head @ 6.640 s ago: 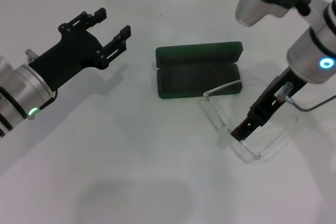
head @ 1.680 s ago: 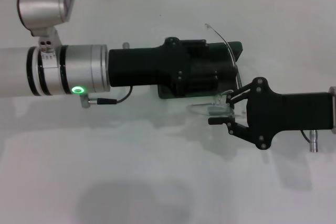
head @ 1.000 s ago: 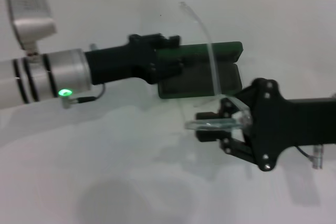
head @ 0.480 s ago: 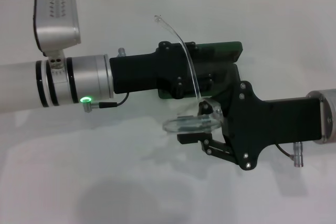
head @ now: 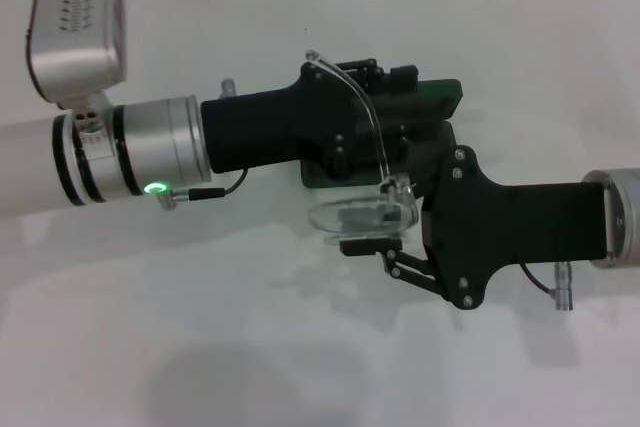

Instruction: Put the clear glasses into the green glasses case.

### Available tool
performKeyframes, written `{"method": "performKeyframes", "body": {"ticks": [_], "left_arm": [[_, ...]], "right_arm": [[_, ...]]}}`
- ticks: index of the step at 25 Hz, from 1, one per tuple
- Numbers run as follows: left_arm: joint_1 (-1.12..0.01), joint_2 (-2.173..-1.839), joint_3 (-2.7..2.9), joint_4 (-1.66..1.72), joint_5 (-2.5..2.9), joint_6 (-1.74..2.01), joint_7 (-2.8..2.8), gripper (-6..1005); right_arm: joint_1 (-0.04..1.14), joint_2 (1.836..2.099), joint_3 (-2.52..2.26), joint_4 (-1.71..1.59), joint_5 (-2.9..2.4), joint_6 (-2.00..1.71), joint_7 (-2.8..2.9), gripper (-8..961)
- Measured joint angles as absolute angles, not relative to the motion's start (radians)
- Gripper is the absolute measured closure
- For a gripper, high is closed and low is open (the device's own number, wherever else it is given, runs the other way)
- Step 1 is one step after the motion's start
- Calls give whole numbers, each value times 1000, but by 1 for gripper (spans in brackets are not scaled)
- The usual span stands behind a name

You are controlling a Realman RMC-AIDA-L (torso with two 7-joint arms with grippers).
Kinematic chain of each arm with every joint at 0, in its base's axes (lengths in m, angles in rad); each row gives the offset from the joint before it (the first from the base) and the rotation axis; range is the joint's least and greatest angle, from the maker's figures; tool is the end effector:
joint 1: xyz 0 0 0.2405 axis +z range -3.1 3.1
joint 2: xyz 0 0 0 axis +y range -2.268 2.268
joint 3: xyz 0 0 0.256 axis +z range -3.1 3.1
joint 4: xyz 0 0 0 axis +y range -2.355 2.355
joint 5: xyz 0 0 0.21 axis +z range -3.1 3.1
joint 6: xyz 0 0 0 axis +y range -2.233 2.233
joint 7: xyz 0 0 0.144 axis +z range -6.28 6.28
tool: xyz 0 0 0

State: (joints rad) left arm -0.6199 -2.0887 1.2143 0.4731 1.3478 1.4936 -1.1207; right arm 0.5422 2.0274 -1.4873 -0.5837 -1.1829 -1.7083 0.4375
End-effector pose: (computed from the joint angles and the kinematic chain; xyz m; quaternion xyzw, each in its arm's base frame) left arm -0.1766 0.3347 -0.0514 -0.9193 -0.0884 -0.3769 0.0713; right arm 0.1683 0.2886 -0.0361 -0.8636 -0.2908 0.4025 0.0868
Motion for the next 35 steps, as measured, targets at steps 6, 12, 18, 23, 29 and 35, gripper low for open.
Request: {"method": "performKeyframes", "body": {"ticks": [6, 12, 18, 23, 29, 35], "left_arm": [[-580, -2089, 1213, 472, 1275, 1518, -1060, 421], [-565, -2089, 1203, 473, 1260, 1558, -1040, 420], [-542, -2087, 1201, 473, 1211, 1561, -1020, 419], [-537, -2086, 1207, 473, 1205, 1576, -1007, 420], [-537, -2086, 1209, 468, 1206, 1591, -992, 420], [-532, -2086, 1204, 466, 1206, 1598, -974, 420]], "right_arm": [[539, 2022, -1485, -581, -1183, -1695, 482, 797], [533, 2019, -1483, -581, -1185, -1668, 487, 795], [530, 2017, -1483, -581, -1189, -1649, 537, 793], [532, 2015, -1473, -581, -1194, -1639, 604, 791], [540, 2014, -1471, -583, -1196, -1599, 640, 789], [544, 2014, -1472, -587, -1206, -1587, 682, 787]]}}
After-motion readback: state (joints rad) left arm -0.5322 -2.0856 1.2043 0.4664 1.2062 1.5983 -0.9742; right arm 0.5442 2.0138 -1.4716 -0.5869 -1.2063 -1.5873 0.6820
